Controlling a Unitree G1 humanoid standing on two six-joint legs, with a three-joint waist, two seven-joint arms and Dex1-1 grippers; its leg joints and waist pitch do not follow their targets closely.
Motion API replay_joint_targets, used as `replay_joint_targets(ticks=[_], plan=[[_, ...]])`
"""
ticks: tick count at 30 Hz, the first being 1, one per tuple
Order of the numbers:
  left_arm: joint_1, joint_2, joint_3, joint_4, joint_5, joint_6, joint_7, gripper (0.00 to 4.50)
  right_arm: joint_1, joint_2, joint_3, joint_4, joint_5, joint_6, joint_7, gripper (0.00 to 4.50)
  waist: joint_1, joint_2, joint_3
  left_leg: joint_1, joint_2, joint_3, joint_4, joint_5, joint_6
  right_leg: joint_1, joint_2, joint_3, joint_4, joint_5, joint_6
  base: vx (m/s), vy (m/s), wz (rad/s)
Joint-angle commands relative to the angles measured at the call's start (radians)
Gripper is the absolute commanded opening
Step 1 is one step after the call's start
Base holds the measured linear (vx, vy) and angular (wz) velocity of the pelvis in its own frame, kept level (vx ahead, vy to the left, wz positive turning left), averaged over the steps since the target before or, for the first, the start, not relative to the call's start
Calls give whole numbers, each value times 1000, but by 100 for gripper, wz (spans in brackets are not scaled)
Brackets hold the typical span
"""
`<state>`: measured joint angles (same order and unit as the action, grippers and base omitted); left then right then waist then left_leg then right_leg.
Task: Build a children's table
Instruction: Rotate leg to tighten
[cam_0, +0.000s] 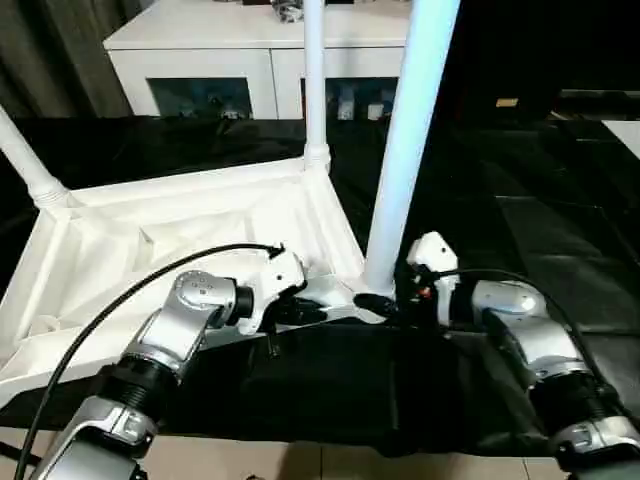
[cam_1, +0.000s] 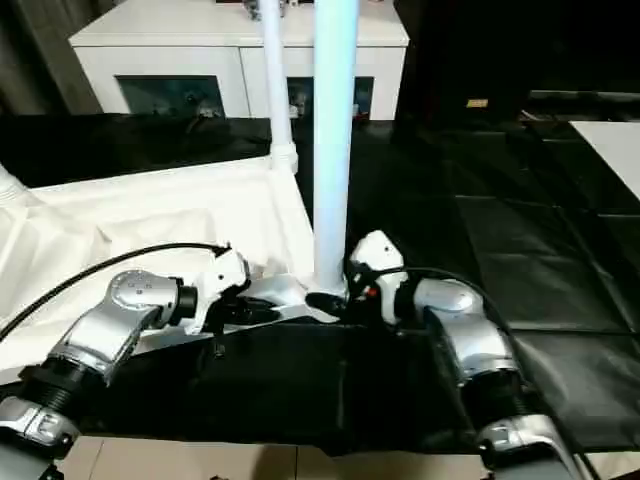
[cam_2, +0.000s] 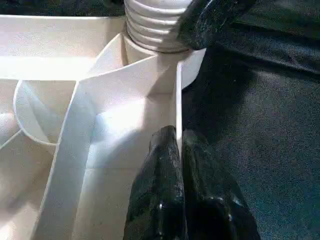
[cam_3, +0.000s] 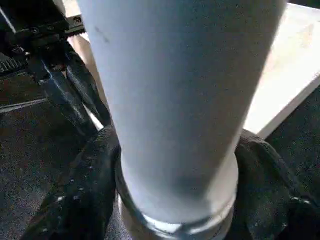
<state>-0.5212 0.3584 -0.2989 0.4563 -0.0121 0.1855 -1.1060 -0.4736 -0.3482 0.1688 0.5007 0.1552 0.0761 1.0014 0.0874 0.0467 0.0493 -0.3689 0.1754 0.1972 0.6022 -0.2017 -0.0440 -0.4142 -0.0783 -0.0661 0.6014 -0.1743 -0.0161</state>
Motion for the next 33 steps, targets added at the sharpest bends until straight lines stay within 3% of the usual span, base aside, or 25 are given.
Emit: replay_joint_targets(ticks=[1, 7, 10, 14, 16, 18, 19, 20, 21, 26, 29, 31, 33], plan=[[3, 1, -5, -21, -13, 1, -19, 0, -25, -4, 7, 12, -4, -10, 4, 289, 0, -16, -69, 8, 57, -24, -65, -105, 99, 58, -73, 47, -53, -115, -261, 0, 0, 0], [0, 1, 1, -3, 0, 9, 15, 0, -32, 6, -4, 50, -41, -6, -70, 271, 0, -14, -69, 8, 57, -24, -64, -106, 96, 57, -73, 47, -54, -130, -257, 0, 0, 0], [-11, -17, 13, 24, 9, 21, 65, 0, -45, 31, -23, 87, -64, 11, -173, 271, -10, -16, -66, 8, 52, -25, -69, -139, 72, 58, -73, 46, -63, -193, -244, 0, 0, 0], [-47, -63, 32, 103, 42, 31, 196, 0, -48, 102, -71, 105, -69, 94, -370, 270, -17, -16, -66, 10, 51, -28, -71, -149, 49, 60, -73, 47, -66, -218, -228, 0, 0, 0], [-105, -133, 72, 199, 60, 58, 377, 0, -41, 188, -102, 108, -105, 153, -602, 270, -23, -11, -63, 14, 49, -27, -74, -167, 40, 54, -71, 48, -73, -247, -218, 0, 0, 0], [-115, -146, 79, 215, 61, 67, 407, 0, -42, 202, -104, 112, -111, 158, -638, 270, -26, -13, -63, 18, 47, -29, -76, -184, 16, 55, -72, 48, -77, -281, -206, 0, 0, 0], [-146, -178, 101, 260, 68, 69, 509, 0, -50, 246, -126, 130, -116, 151, -753, 270, -27, -16, -64, 17, 48, -29, -77, -183, 16, 56, -72, 48, -77, -280, -204, 0, 0, 0], [-162, -195, 111, 284, 71, 65, 562, 0, -58, 268, -129, 141, -128, 148, -810, 270, -28, -11, -59, 24, 46, -26, -78, -213, 8, 46, -71, 49, -87, -316, -196, 0, 0, 0], [-173, -206, 117, 299, 72, 61, 595, 0, -63, 282, -129, 149, -136, 146, -846, 270, -27, -14, -61, 25, 45, -27, -78, -218, 6, 49, -72, 49, -87, -321, -193, 0, 0, 0], [-189, -232, 109, 314, 77, 46, 594, 0, -83, 325, -123, 137, -107, 125, -808, 270, -24, -13, -65, 14, 46, -29, -78, -184, 40, 58, -75, 49, -79, -250, -192, 0, 0, 0], [-182, -227, 96, 304, 76, 34, 549, 0, -76, 312, -116, 103, -106, 127, -767, 340, -24, -13, -65, 13, 46, -28, -77, -175, 51, 58, -75, 47, -77, -230, -201, 0, 0, 0], [-173, -213, 81, 294, 76, 26, 502, 0, -74, 285, -109, 79, -91, 126, -696, 349, -24, -12, -65, 10, 45, -29, -76, -180, 59, 62, -75, 46, -76, -233, -197, 0, 0, 0], [-163, -200, 69, 284, 73, 17, 462, 0, -74, 252, -98, 68, -85, 114, -636, 349, -31, -12, -66, -2, 47, -35, -79, -162, 62, 71, -76, 42, -70, -218, -191, 0, 0, 0]])
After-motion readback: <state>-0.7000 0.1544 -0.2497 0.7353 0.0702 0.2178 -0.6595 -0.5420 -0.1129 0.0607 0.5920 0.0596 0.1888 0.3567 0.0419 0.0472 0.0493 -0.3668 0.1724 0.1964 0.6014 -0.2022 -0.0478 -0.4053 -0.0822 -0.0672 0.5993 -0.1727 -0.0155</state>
